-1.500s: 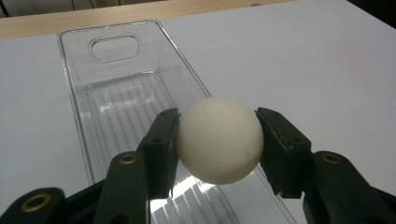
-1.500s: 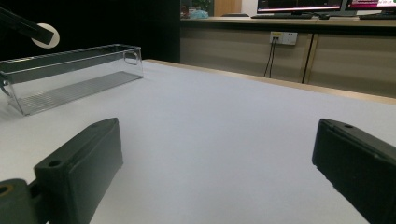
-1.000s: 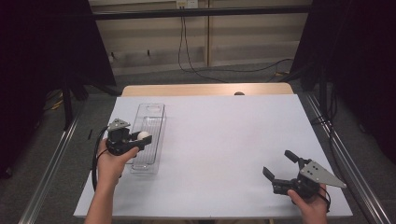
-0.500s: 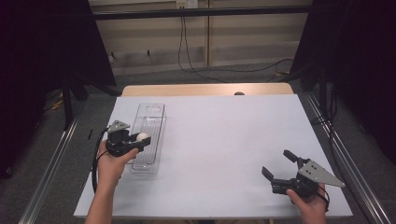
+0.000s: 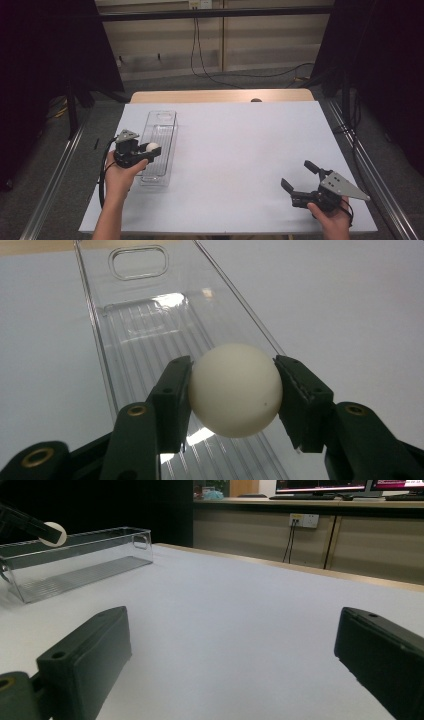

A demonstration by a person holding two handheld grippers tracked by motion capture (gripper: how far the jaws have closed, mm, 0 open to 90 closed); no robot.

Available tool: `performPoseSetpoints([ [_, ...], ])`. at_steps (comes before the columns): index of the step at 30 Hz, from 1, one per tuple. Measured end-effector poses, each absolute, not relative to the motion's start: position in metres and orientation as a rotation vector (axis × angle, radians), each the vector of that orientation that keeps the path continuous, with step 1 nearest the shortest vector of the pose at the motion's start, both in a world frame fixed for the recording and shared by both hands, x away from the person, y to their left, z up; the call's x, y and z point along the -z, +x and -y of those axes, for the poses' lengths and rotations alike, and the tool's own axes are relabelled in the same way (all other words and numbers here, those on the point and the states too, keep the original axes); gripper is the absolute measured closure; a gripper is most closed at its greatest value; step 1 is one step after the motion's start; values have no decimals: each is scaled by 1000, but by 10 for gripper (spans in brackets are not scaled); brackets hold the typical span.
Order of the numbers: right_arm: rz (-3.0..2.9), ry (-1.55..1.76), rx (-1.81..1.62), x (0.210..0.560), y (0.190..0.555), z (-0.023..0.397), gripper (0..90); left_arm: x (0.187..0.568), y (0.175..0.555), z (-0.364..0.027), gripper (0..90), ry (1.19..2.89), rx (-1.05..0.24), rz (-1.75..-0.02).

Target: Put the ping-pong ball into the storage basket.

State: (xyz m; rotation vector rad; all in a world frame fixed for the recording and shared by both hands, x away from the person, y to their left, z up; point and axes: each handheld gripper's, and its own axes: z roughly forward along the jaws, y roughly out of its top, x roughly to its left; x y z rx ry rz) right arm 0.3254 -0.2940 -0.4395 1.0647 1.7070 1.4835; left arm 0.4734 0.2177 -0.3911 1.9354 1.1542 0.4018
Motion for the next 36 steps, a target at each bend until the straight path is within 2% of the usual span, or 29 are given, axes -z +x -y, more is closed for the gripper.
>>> performPoseSetpoints([
  [7,-1711,1064,-1482,440,326,293,14,396,475,-219,480,1914,-422,-1176],
  [23,-1716,1057,-1479,440,326,294,14,393,466,-221,277,1848,-482,-1164],
  [36,-1707,1063,-1479,440,326,292,14,393,455,-223,199,1799,-474,-1134],
])
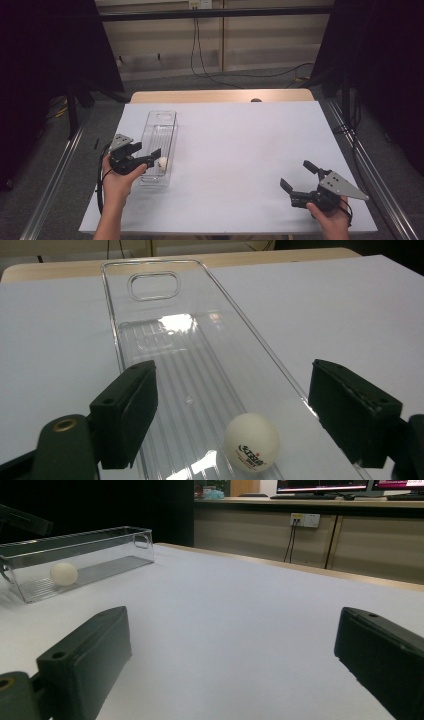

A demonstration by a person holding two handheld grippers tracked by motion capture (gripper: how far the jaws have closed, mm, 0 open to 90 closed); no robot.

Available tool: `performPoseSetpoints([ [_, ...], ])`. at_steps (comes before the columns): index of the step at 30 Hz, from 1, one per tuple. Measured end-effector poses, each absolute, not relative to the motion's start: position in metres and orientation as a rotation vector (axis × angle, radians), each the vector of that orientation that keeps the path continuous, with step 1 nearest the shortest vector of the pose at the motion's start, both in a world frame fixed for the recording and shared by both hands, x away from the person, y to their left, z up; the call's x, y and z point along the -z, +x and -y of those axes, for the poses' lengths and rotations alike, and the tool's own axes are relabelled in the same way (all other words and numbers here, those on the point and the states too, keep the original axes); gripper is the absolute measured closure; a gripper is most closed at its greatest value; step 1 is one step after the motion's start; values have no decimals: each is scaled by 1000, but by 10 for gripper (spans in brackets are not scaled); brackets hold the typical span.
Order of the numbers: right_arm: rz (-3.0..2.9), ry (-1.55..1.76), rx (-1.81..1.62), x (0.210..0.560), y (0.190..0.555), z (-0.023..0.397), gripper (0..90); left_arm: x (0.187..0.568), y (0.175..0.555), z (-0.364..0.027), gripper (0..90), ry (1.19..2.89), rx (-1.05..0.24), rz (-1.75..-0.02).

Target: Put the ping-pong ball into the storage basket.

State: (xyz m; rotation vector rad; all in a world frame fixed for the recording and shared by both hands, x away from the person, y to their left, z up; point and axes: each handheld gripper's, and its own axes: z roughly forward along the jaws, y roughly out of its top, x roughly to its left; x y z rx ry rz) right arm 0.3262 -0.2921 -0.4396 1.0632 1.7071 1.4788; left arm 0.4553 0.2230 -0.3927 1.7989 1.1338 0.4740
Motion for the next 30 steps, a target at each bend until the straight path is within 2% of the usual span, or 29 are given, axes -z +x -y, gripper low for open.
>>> performPoseSetpoints([
  [30,-1702,1054,-1489,438,326,292,13,399,432,-230,57,1720,-528,-1111],
])
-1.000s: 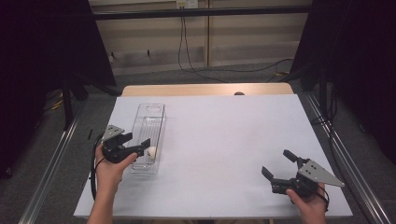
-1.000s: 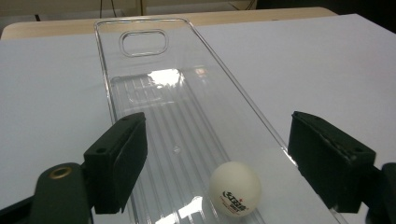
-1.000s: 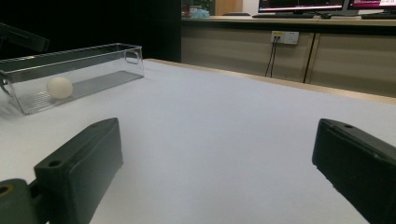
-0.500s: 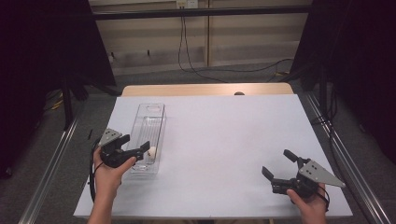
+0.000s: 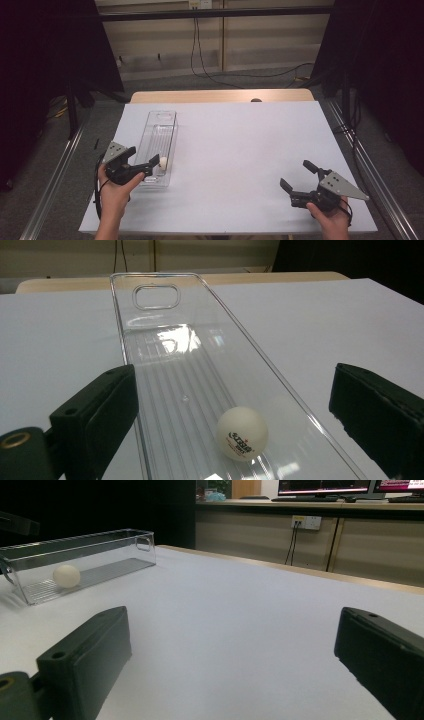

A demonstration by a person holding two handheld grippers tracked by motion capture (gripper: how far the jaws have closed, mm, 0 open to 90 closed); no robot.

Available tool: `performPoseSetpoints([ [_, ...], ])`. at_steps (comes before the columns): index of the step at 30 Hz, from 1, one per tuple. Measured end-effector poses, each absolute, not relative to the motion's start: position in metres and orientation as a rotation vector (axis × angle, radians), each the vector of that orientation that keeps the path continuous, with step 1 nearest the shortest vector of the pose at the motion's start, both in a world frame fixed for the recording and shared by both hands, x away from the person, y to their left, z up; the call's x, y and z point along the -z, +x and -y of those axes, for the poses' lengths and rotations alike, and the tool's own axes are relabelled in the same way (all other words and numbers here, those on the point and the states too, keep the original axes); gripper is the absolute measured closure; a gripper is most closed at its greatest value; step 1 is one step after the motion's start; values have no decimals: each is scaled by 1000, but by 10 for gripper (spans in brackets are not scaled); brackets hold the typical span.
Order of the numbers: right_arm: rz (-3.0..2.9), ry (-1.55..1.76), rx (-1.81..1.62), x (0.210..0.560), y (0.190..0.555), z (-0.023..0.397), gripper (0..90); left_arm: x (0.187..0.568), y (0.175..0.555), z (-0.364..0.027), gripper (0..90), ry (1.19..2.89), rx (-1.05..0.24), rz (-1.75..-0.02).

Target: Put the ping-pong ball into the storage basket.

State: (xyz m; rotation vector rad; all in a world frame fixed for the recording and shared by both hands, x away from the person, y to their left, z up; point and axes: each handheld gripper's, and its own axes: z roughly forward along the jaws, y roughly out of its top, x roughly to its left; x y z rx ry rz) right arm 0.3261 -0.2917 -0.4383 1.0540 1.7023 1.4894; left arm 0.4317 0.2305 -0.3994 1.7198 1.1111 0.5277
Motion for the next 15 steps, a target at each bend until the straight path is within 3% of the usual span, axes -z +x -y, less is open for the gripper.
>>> performPoseSetpoints([
  [15,-1715,1049,-1499,438,327,290,14,403,419,-235,36,1679,-559,-1056],
])
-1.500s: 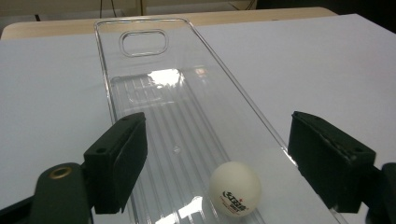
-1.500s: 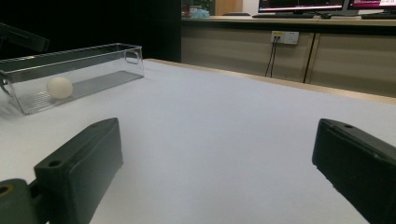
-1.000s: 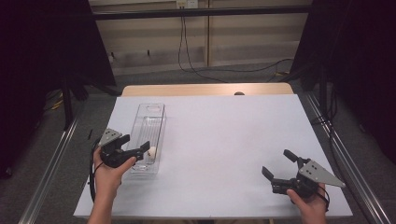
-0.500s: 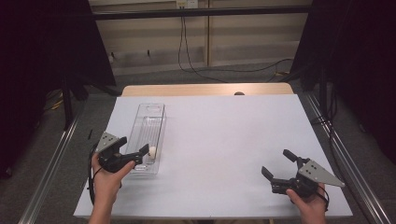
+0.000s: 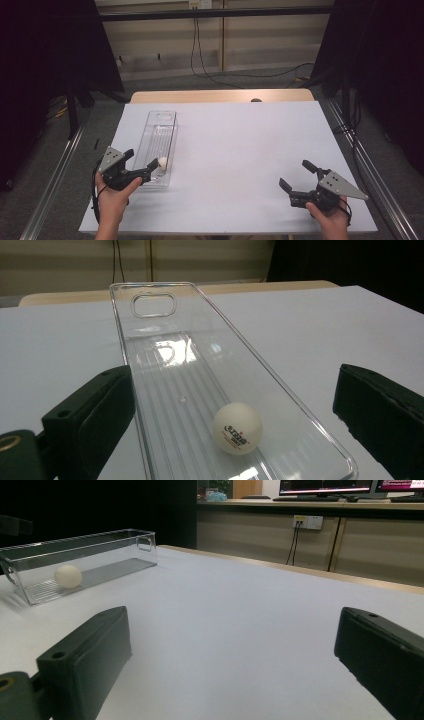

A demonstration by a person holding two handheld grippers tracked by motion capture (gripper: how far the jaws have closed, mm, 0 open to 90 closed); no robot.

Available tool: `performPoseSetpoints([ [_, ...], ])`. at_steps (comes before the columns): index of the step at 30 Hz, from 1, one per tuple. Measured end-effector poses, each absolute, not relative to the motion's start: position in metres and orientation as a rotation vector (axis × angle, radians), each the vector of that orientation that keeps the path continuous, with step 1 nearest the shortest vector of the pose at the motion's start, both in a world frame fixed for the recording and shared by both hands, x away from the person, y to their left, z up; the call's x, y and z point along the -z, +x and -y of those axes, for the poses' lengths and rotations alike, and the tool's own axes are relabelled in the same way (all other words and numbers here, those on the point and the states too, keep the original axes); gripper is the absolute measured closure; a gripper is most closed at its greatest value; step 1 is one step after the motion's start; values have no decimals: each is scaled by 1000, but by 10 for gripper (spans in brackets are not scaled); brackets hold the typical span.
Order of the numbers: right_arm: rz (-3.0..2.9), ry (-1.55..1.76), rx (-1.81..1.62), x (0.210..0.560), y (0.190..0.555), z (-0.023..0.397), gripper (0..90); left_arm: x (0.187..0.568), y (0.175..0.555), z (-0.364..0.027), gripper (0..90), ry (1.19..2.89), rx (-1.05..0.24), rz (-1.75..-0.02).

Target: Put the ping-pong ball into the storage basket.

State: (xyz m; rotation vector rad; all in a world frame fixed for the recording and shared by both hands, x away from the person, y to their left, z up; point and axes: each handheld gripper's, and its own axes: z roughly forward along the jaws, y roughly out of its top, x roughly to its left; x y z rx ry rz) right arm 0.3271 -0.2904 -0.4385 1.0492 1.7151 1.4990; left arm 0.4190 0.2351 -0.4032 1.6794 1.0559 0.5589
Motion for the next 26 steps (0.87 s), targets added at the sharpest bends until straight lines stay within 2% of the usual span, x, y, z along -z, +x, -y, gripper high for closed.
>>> performPoseSetpoints([
  [26,-1722,1042,-1498,438,327,291,14,409,407,-241,33,1617,-574,-1043],
])
